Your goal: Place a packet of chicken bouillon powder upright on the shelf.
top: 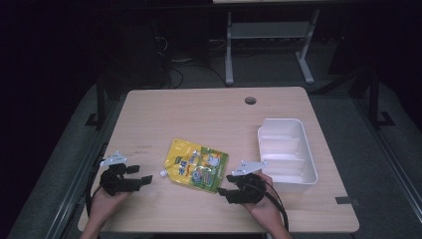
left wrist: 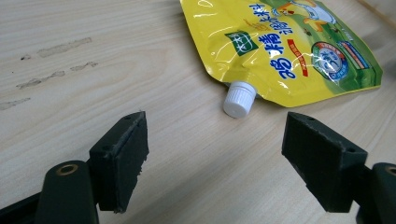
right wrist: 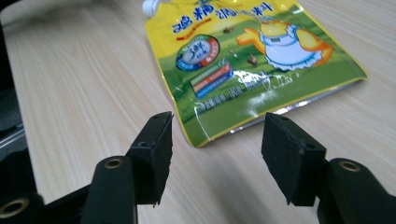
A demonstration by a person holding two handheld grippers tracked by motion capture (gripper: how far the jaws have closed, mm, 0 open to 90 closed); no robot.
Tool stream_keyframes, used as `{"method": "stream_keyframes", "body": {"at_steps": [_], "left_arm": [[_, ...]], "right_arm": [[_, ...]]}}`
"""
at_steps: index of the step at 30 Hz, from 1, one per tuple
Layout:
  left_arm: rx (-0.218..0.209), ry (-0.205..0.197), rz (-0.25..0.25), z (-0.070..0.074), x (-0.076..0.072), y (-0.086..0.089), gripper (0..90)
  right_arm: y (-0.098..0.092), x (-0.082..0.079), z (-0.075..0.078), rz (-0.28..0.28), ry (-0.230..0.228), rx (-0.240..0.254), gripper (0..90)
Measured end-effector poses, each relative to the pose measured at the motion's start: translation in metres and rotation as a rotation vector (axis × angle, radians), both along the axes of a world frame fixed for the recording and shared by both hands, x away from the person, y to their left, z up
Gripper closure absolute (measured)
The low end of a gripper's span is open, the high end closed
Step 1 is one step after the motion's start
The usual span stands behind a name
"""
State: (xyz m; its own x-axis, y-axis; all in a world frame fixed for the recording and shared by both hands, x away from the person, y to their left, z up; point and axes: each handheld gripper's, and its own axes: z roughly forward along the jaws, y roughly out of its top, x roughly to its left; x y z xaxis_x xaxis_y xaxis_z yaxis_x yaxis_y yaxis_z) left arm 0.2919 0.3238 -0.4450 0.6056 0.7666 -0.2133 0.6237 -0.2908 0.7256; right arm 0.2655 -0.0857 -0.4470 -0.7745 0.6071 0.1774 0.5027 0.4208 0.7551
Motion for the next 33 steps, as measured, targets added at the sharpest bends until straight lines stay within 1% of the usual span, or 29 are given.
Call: {"method": "stream_keyframes", "body": {"at_steps": [2, 12, 18, 21, 26, 29, 30, 31, 32, 33], "left_arm": [[0.001, -0.003, -0.002, -0.001, 0.000, 0.000, 21.7], [-0.005, -0.013, 0.001, -0.002, 0.003, -0.002, 20.3], [-0.001, -0.020, -0.002, -0.003, 0.004, -0.004, 20.2], [0.002, -0.016, -0.006, -0.004, 0.004, -0.005, 20.0], [0.004, -0.013, -0.007, -0.004, 0.005, -0.006, 19.9], [0.009, -0.011, -0.007, -0.004, 0.005, -0.006, 19.9], [0.009, -0.007, -0.008, -0.004, 0.005, -0.006, 20.1], [0.009, -0.007, -0.008, -0.004, 0.005, -0.006, 20.6], [0.010, -0.004, -0.011, -0.004, 0.004, -0.007, 20.9], [0.010, -0.004, -0.011, -0.004, 0.004, -0.007, 21.1]], "right_arm": [[0.002, 0.001, 0.001, 0.000, 0.002, 0.020, 42.6], [0.009, 0.008, 0.004, 0.007, -0.014, 0.032, 45.0], [0.014, 0.017, 0.004, -0.006, -0.004, 0.040, 47.6], [0.016, 0.020, 0.004, -0.003, 0.000, 0.055, 48.7], [0.024, 0.028, 0.006, 0.012, 0.002, 0.036, 50.2], [0.031, 0.033, 0.010, 0.025, -0.002, 0.039, 51.3], [0.034, 0.035, 0.010, 0.036, 0.010, 0.042, 51.2], [0.034, 0.035, 0.010, 0.036, 0.010, 0.042, 51.2], [0.040, 0.037, 0.010, 0.048, 0.021, 0.020, 52.0], [0.042, 0.038, 0.009, 0.050, 0.024, 0.016, 53.2]]}}
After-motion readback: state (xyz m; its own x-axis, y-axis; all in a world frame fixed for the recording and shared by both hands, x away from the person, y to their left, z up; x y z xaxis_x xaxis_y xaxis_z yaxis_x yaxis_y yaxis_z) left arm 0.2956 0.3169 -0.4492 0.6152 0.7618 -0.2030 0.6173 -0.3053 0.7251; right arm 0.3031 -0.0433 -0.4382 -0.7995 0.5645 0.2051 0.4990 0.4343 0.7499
